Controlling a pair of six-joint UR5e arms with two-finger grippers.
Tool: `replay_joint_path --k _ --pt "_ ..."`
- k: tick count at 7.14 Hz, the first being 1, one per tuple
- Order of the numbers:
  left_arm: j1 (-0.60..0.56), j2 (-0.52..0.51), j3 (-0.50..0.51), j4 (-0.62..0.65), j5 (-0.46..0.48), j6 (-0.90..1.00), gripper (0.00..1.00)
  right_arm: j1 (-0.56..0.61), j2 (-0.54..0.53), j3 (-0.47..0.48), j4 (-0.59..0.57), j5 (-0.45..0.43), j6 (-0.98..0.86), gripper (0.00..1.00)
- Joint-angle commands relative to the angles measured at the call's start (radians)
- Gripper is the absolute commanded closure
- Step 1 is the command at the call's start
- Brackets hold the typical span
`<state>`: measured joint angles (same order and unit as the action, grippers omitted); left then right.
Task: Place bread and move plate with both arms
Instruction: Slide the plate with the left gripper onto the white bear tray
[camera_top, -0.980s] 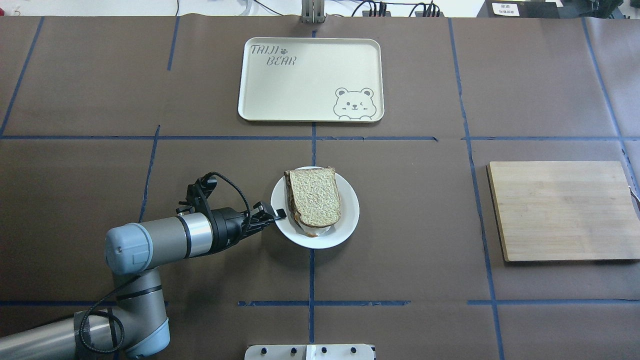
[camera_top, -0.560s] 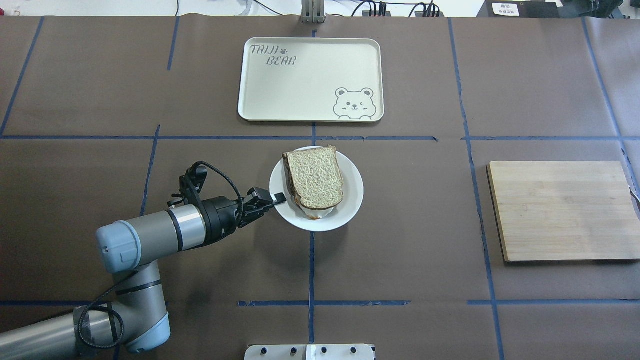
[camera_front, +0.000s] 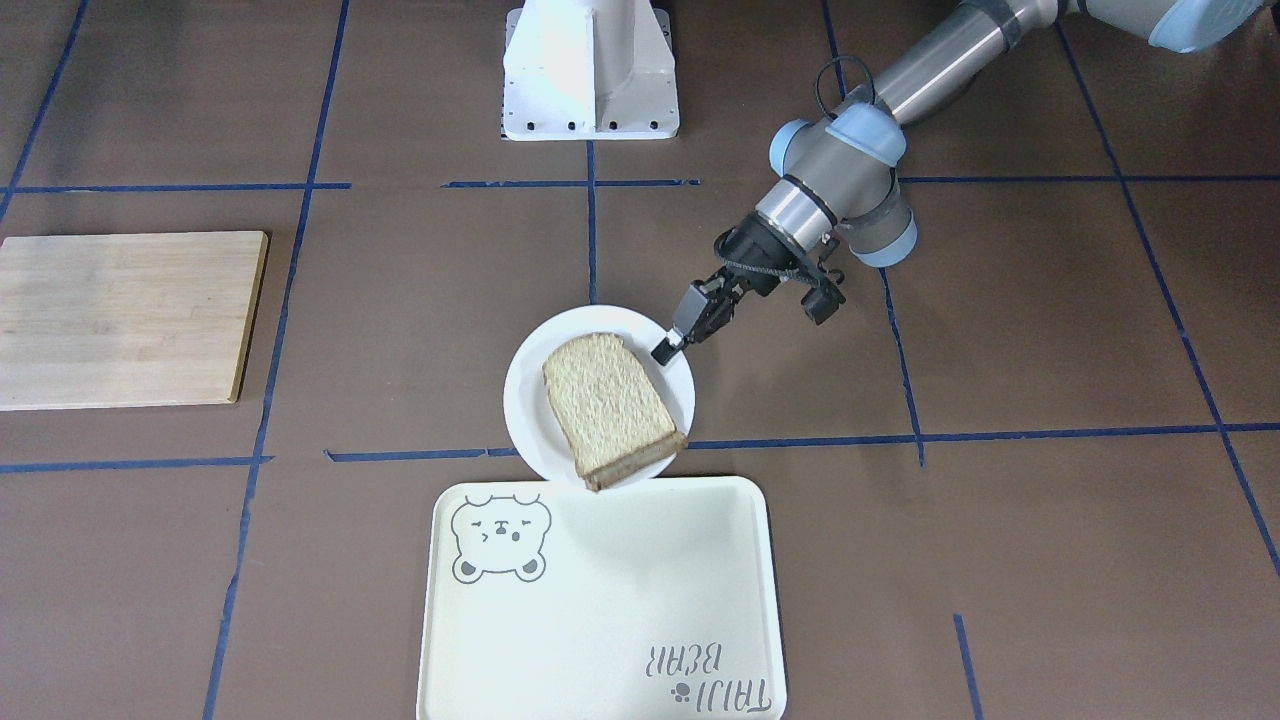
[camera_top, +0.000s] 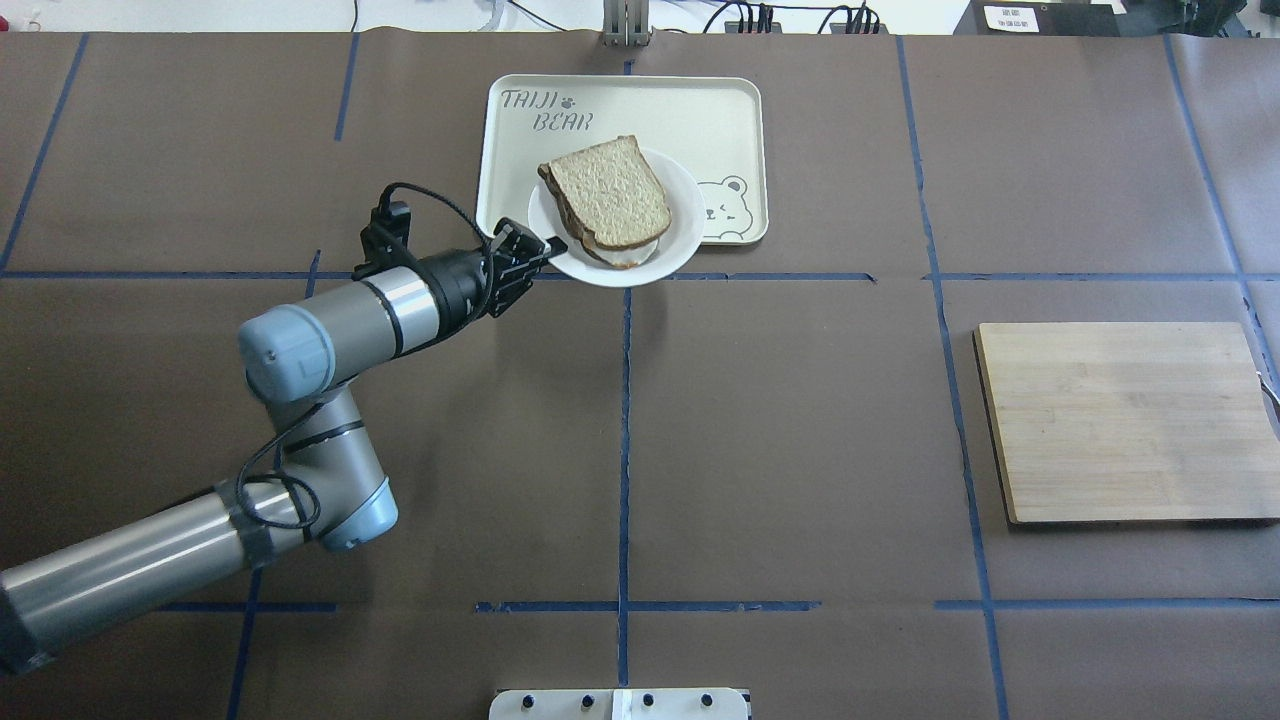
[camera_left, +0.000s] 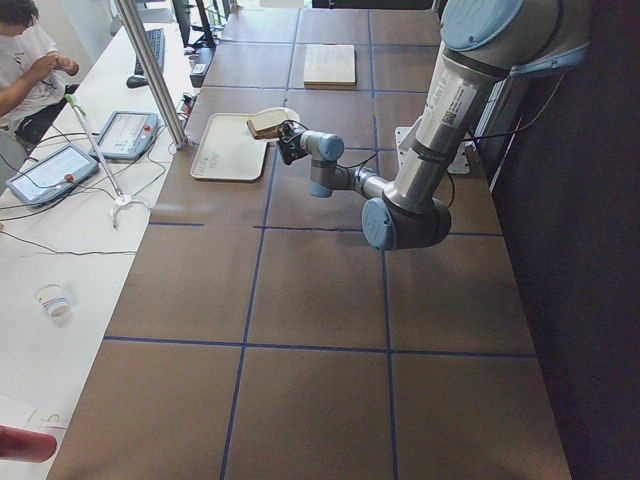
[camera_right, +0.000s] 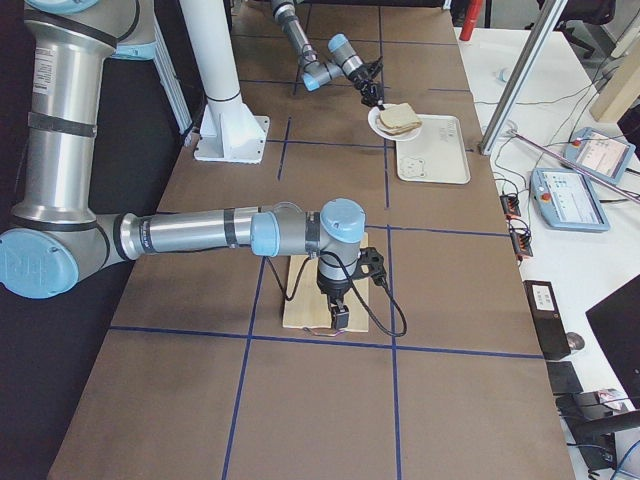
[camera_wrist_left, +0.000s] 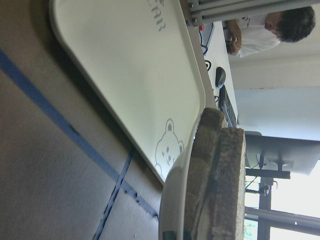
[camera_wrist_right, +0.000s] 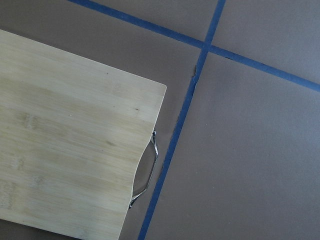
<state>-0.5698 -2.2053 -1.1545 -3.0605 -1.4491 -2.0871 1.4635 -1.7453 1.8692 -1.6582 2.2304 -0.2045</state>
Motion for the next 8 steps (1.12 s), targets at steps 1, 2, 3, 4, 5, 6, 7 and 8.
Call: replay_joint_path --k 1,2,3,4,5,6,7,8 --pt "-0.068 -0.202 0.328 0.003 0.003 -0.051 0.97 0.001 0.001 0.001 0.0 0.0 -0.001 0.0" --pt "-0.073 -0.28 0.446 0.003 0.019 -0.053 0.97 0.001 0.001 0.001 0.0 0.0 0.001 0.0" --pt "-0.071 -0.304 0.497 0.003 0.022 -0.056 0.97 0.0 0.003 -0.001 0.0 0.0 -0.001 0.0" --pt "-0.07 -0.306 0.503 0.005 0.022 -0.056 0.87 0.0 0.003 -0.001 0.0 0.0 0.001 0.0" --pt "-0.07 -0.304 0.503 0.005 0.019 -0.054 0.27 0.0 0.003 0.001 0.0 0.0 0.001 0.0" --pt "-0.07 -0.303 0.495 0.005 0.018 -0.048 0.0 0.0 0.003 0.002 0.0 0.0 0.004 0.0" --pt "-0.071 -0.297 0.48 0.003 0.003 -0.044 0.0 0.001 0.003 0.007 0.0 0.0 0.01 0.0" --pt "-0.071 -0.242 0.367 0.006 -0.014 -0.041 0.0 0.001 0.003 0.007 0.0 0.002 0.01 0.0"
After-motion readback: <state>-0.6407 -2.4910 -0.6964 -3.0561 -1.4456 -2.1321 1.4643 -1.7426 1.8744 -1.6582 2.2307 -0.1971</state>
